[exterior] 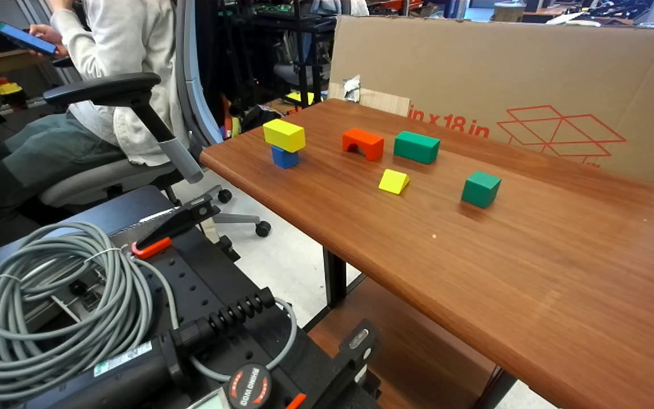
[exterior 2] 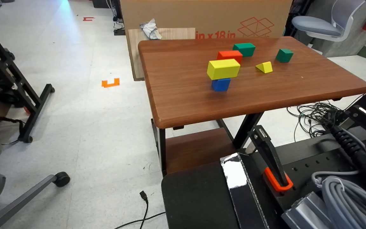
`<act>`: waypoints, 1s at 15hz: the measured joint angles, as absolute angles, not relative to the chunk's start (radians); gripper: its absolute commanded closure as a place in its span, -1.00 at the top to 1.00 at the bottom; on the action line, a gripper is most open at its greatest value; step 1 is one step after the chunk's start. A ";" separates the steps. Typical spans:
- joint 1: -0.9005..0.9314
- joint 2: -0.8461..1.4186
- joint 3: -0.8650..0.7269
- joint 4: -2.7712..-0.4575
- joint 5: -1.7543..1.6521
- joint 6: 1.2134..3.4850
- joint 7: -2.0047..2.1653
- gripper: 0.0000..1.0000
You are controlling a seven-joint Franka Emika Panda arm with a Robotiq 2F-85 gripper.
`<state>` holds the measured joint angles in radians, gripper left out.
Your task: Unstack the yellow and blue blocks
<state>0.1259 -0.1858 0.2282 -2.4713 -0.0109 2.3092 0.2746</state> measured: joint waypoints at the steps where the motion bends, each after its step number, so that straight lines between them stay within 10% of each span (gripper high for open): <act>1: 0.126 -0.158 0.225 -2.473 -0.011 2.325 0.274 1.00; 15: 0.126 0.096 0.168 -2.466 -0.009 2.482 0.226 1.00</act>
